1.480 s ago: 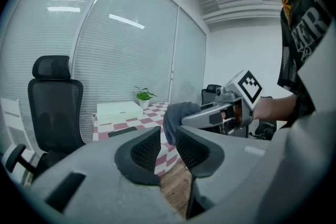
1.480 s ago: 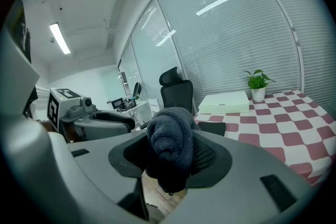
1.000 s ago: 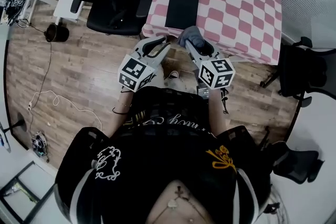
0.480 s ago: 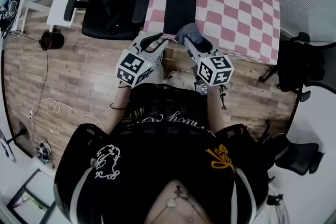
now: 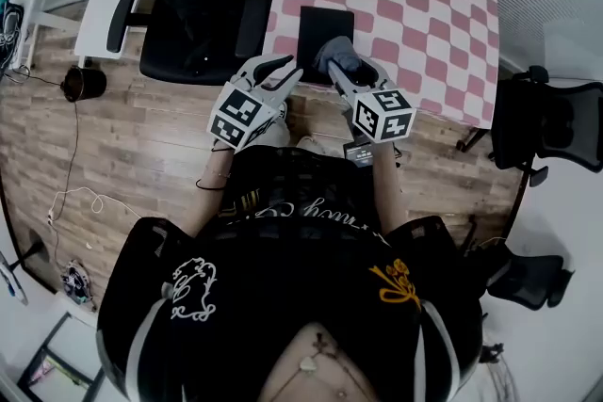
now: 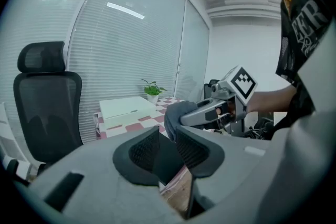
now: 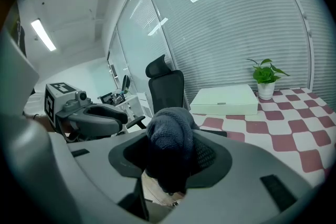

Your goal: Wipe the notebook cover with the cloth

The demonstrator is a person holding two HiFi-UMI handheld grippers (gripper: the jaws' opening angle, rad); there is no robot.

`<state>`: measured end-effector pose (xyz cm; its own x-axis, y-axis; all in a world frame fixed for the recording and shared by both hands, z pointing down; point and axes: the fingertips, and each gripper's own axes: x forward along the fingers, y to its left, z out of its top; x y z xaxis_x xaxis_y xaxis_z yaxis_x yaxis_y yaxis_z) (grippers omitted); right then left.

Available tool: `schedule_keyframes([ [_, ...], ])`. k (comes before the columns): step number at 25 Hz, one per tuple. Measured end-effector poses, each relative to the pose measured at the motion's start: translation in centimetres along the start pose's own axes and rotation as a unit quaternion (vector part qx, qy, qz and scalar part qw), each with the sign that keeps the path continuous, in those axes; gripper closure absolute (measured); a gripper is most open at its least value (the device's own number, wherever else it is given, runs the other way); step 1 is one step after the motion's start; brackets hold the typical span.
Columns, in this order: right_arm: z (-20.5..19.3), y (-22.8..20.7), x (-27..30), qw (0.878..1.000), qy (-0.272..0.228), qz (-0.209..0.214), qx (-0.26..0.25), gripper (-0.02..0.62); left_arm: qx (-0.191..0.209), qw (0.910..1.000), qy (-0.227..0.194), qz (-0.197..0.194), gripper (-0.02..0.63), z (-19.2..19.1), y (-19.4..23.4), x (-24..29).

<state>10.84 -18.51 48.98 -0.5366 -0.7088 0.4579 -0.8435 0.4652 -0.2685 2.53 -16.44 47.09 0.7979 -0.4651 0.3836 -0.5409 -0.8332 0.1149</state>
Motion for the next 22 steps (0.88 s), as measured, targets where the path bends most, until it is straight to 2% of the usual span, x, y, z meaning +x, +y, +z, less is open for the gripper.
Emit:
schedule_keyframes([
  [11, 1.1, -4.8, 9.6, 0.997, 0.060, -0.023, -0.045, 0.426, -0.011, 0.9998, -0.006, -0.013, 0.508, 0.3, 3.0, 1.2],
  [18, -0.9, -4.8, 16.4, 0.993, 0.112, -0.008, -0.043, 0.426, -0.007, 0.9998, -0.011, -0.015, 0.508, 0.9, 3.9, 1.3],
  [22, -3.7, -5.2, 18.7, 0.985, 0.165, -0.011, -0.058, 0.426, -0.008, 0.9998, -0.012, -0.010, 0.508, 1.0, 4.5, 1.0],
])
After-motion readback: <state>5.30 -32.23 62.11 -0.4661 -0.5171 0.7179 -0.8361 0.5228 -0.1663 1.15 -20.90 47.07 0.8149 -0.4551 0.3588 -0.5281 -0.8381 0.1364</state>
